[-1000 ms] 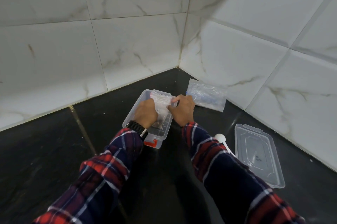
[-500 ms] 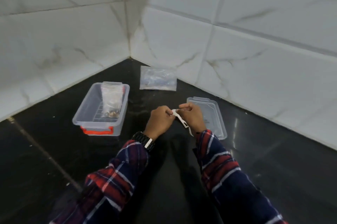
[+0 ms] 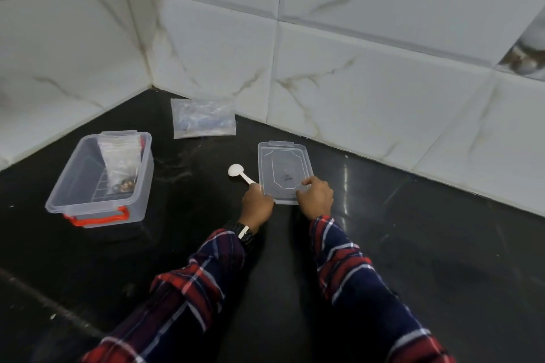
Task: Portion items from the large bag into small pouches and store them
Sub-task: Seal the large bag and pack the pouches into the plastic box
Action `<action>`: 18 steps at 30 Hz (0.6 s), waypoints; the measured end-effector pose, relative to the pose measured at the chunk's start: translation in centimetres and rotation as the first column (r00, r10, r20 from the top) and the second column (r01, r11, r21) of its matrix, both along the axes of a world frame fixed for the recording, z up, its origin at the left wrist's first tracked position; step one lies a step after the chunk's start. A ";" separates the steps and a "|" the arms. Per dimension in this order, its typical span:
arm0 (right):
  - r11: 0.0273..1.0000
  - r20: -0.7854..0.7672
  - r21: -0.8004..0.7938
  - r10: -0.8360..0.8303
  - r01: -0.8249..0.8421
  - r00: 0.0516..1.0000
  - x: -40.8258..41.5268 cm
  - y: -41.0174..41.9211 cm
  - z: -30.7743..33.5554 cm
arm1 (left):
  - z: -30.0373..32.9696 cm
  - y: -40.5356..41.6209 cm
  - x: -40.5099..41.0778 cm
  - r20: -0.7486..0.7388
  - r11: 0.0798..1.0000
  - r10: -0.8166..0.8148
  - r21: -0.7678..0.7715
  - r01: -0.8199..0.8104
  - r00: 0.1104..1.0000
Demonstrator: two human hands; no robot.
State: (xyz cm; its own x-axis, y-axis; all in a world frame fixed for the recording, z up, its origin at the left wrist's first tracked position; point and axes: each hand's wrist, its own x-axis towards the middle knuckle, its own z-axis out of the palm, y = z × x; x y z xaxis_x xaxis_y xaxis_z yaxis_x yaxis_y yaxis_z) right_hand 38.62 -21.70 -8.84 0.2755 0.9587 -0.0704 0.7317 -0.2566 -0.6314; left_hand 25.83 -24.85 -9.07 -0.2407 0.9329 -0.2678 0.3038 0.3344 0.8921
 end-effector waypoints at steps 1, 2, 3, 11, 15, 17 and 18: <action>1.000 -0.030 0.000 -0.010 0.010 0.999 0.3 -0.1 0.1 | -0.2 0.1 -0.1 0.048 0.999 0.049 -0.002 -0.049 0.998; 1.000 -0.075 -0.001 -0.015 0.015 0.997 0.7 -0.2 0.1 | -0.4 0.2 -0.1 0.094 0.997 0.077 0.000 -0.077 0.993; 1.000 -0.133 -0.007 -0.022 0.022 0.991 1.0 -0.4 0.2 | -0.4 0.1 -0.2 0.139 0.996 0.084 0.001 -0.085 0.987; 0.991 -0.393 0.036 -0.103 0.127 0.914 1.7 -1.1 1.3 | 1.9 -0.9 -1.9 0.365 0.987 0.013 0.148 -0.071 0.931; 0.993 -0.432 0.114 0.034 0.017 0.901 -1.3 -0.5 4.4 | 5.4 -1.5 -4.4 0.419 0.954 0.010 0.268 -0.134 0.908; 0.982 -0.436 0.182 0.130 -0.054 0.890 -3.8 -0.3 6.3 | 7.3 -1.8 -6.2 0.446 0.928 0.022 0.323 -0.183 0.895; 0.968 -0.442 0.231 0.197 -0.101 0.875 -5.3 -0.3 7.2 | 8.1 -2.0 -7.0 0.439 0.914 0.015 0.358 -0.190 0.898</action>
State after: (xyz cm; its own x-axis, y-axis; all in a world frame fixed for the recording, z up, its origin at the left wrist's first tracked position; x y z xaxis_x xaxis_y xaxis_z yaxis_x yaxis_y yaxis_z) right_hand 33.35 -21.97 -1.68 0.1106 0.9931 0.0390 0.3677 -0.0044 -0.9299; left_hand 18.86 -26.88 -0.93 -0.2877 0.9577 0.0078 -0.1443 -0.0514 0.9882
